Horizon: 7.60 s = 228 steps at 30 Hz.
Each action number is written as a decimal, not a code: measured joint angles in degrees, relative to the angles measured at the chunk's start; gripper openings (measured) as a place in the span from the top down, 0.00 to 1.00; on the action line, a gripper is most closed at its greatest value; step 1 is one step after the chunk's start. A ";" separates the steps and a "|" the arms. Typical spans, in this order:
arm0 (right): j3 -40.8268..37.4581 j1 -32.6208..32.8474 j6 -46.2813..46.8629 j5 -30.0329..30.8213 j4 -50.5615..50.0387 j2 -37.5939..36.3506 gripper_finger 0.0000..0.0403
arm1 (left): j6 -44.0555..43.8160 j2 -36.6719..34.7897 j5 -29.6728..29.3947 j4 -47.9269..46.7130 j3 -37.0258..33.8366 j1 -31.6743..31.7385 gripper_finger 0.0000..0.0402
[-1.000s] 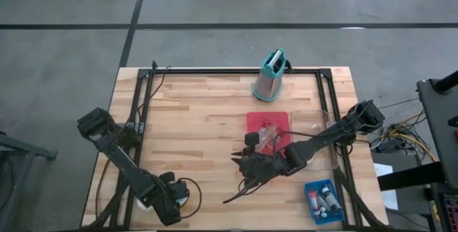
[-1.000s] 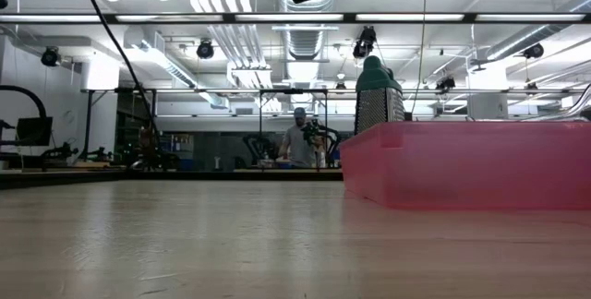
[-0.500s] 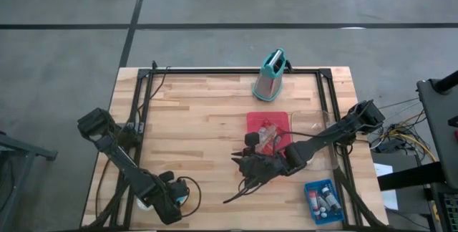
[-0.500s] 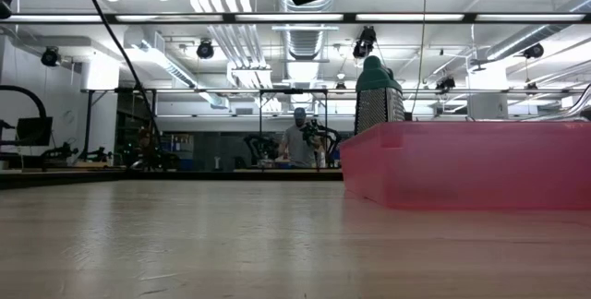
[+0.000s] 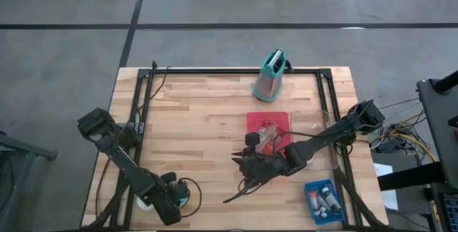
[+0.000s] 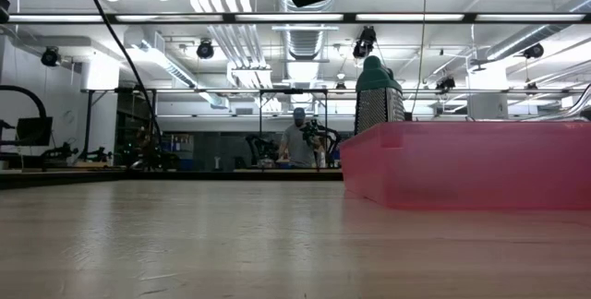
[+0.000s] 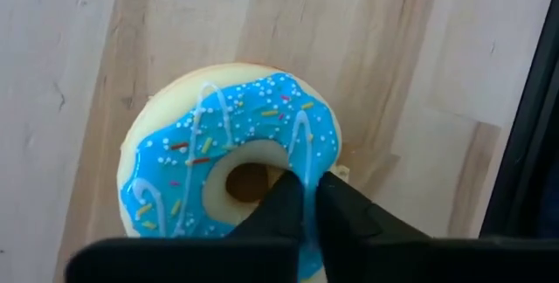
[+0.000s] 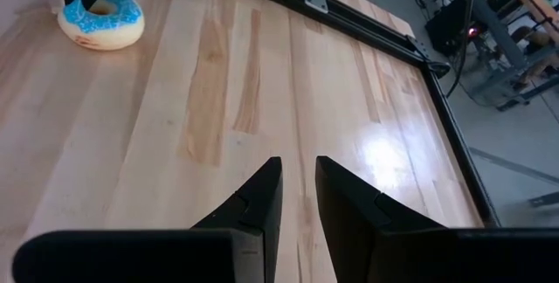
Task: Pick & Place Food Item
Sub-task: Put the blue donut into the transparent bin
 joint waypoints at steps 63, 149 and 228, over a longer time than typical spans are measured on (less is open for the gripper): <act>-0.96 -0.44 -7.37 -7.41 2.05 0.00 0.49 | 75.71 -16.06 11.77 1.22 7.30 22.21 0.95; 0.17 -0.61 -35.39 -5.45 20.87 7.04 0.87 | 81.60 -15.13 43.68 23.47 -0.22 44.14 0.82; 19.85 13.40 94.13 -1.41 -78.19 -2.08 0.87 | 78.97 -37.44 29.27 14.03 -0.20 43.58 0.51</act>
